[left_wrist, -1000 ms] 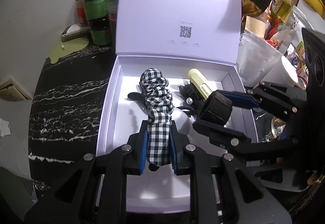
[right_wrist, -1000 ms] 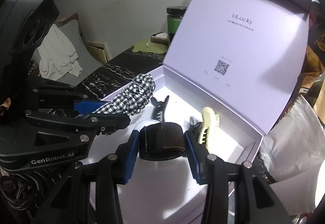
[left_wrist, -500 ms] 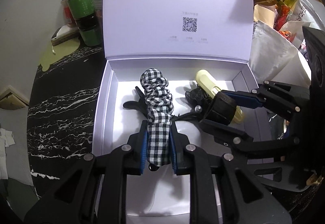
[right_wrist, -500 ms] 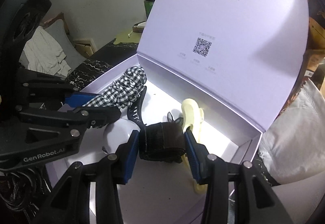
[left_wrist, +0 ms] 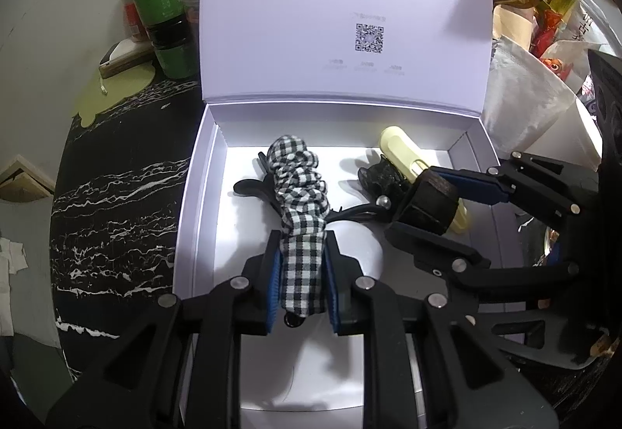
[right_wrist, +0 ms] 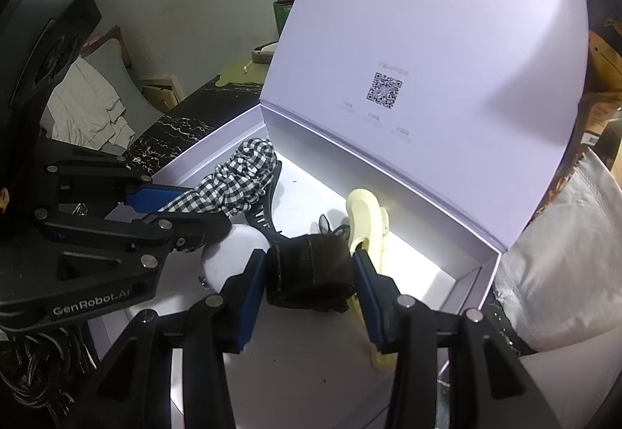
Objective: Organize objects
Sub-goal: 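Lower both held items into the box and open both grippers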
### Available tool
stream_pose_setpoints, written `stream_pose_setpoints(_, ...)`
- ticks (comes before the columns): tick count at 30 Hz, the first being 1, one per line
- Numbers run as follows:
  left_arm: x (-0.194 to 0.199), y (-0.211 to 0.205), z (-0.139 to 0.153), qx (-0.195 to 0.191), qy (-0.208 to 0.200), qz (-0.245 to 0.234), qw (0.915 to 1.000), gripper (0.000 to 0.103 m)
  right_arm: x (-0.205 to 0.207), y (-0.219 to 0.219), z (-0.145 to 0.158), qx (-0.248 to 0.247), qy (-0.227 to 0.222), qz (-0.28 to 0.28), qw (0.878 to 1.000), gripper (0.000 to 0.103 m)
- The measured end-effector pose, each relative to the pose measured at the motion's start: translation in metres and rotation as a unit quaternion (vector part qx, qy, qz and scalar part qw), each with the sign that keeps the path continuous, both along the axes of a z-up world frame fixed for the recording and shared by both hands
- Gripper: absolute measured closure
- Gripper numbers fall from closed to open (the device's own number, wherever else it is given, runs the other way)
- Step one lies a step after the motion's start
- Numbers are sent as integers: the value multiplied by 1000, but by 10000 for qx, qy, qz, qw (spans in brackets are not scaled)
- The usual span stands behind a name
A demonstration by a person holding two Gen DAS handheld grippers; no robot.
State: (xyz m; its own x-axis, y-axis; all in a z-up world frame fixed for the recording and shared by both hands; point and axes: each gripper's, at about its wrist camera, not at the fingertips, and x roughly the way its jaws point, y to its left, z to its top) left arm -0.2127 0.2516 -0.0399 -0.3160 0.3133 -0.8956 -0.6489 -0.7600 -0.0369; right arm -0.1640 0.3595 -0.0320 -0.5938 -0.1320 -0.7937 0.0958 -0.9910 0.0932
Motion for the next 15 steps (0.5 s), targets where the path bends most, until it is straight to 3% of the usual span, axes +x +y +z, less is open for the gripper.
stream_pose_setpoints(7, 4, -2, 2, -44, 53, 70, 10000, 83, 0, 2, 1, 42, -11, -67, 10000, 51)
stream_pose_setpoints(15, 9, -8, 8, -57, 250, 168, 9995, 72, 4, -2, 8, 72, 74, -45, 9999, 51)
